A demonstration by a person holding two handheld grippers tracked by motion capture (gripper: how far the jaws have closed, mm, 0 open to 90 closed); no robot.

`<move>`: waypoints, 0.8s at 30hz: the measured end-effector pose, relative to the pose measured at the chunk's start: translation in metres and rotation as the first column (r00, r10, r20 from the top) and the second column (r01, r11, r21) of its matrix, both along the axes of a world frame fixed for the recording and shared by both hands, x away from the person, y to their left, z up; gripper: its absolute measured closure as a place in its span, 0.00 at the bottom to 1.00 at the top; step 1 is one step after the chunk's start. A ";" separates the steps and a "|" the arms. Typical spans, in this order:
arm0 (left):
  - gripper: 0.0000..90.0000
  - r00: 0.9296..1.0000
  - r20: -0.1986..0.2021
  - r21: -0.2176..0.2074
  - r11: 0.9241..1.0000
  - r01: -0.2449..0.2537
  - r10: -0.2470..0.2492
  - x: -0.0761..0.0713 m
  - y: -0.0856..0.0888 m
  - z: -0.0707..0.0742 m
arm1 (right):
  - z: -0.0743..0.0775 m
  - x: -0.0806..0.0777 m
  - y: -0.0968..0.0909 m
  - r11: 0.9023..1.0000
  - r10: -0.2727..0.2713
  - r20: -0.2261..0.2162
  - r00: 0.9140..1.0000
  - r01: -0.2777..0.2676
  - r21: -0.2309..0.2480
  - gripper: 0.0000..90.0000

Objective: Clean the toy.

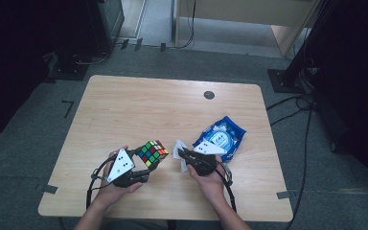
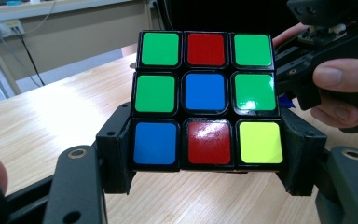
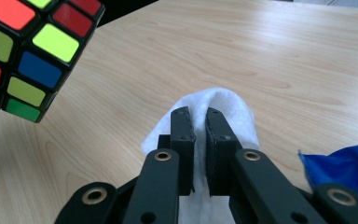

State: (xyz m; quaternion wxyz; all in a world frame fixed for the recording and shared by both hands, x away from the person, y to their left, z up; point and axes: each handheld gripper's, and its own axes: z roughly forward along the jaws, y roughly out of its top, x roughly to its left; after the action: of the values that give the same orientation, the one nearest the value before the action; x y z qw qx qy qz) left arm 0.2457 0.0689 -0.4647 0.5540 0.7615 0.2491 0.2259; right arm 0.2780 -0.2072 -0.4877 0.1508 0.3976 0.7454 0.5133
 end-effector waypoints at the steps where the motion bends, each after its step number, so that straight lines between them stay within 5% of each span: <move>1: 0.38 1.000 0.000 0.002 1.000 -0.001 0.001 0.000 0.000 0.000 | 0.001 0.000 -0.001 1.000 -0.002 0.001 1.000 0.002 0.003 0.93; 9: 0.38 1.000 -0.003 0.009 1.000 -0.005 0.005 0.001 -0.001 -0.002 | 0.005 -0.001 -0.001 0.999 0.012 0.028 1.000 -0.013 0.038 0.73; 17: 0.38 1.000 -0.012 0.009 1.000 -0.021 0.021 0.002 0.002 -0.001 | 0.017 -0.004 0.000 0.997 0.036 0.105 0.994 -0.042 0.057 0.60; 21: 0.38 0.999 -0.032 -0.004 0.999 -0.043 0.043 0.005 0.007 0.005 | 0.016 -0.006 0.004 0.993 0.097 0.153 0.983 -0.106 0.055 0.53; 24: 0.38 0.997 -0.060 -0.010 0.999 -0.048 0.047 0.007 0.008 0.010 | 0.014 -0.009 0.012 0.988 0.138 0.222 0.965 -0.150 0.035 0.46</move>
State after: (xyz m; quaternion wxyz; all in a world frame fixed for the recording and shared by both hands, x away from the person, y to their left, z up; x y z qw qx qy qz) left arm 0.2531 0.0773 -0.4548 0.5453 0.7585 0.2850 0.2148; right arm 0.2686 -0.1955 -0.4739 0.1842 0.2871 0.7377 0.5826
